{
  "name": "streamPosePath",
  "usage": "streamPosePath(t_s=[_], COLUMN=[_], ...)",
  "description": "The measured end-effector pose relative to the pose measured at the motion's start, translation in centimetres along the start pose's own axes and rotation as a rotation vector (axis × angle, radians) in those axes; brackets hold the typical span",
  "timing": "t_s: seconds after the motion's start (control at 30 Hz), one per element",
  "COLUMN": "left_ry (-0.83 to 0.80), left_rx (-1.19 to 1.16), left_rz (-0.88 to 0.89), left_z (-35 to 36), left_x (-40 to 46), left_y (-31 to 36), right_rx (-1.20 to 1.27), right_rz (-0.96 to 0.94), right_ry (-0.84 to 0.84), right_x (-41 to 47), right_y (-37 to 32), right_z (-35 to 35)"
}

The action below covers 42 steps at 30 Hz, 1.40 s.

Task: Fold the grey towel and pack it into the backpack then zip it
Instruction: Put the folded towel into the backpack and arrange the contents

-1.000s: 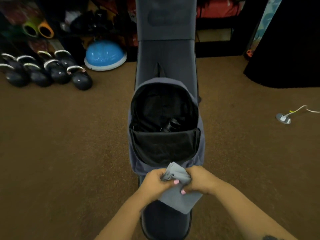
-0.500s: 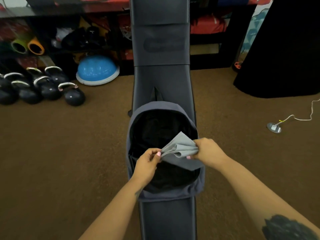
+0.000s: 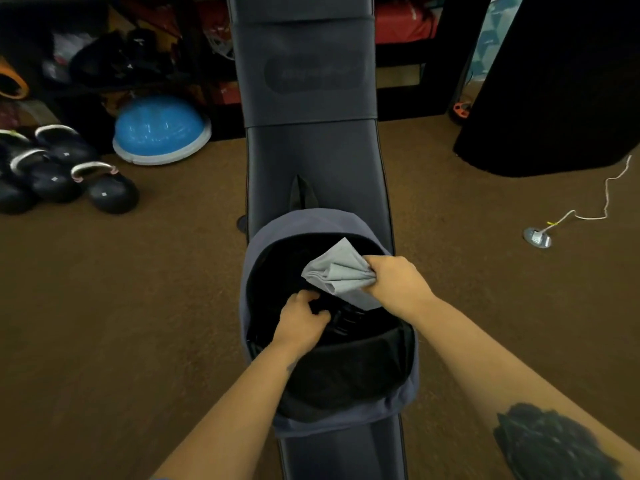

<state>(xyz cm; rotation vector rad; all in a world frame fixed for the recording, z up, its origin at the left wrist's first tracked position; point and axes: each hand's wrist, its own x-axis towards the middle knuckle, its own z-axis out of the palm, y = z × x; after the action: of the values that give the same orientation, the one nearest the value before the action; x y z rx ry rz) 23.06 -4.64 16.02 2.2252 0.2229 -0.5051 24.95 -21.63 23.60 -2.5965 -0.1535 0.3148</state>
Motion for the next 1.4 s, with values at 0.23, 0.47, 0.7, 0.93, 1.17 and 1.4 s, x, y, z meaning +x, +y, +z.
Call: streamPosePath(t_s=[0.23,0.47,0.7,0.93,1.17,1.4], left_ry=[-0.029,-0.03,-0.217,-0.242,-0.17,-0.129], left_rx=[0.301,0.498,0.363,0.328,0.417,0.415], left_rz=[0.047,0.05,-0.14,-0.093,-0.007,0.01], left_z=[6.0,7.2,6.2,4.2,4.4,4.9], left_x=[5.2,7.3,6.7,2.4,-1.5,-3.2], left_y=[1.5,1.5,1.4,0.8,0.1,-0.3], right_rx=[0.039,0.067,0.095,0.065,-0.06,-0.253], right_rz=[-0.122,-0.195,-0.211,-0.206,-0.194,-0.134], right_ry=[0.027,0.061,0.057,0.04,-0.134,-0.399], right_x=[2.6,4.4,5.7,6.8,8.2,9.5], right_y=[1.3,2.2,2.1,2.5,1.7,0.9], right_z=[2.0,2.7,2.6,2.5,4.4,8.8])
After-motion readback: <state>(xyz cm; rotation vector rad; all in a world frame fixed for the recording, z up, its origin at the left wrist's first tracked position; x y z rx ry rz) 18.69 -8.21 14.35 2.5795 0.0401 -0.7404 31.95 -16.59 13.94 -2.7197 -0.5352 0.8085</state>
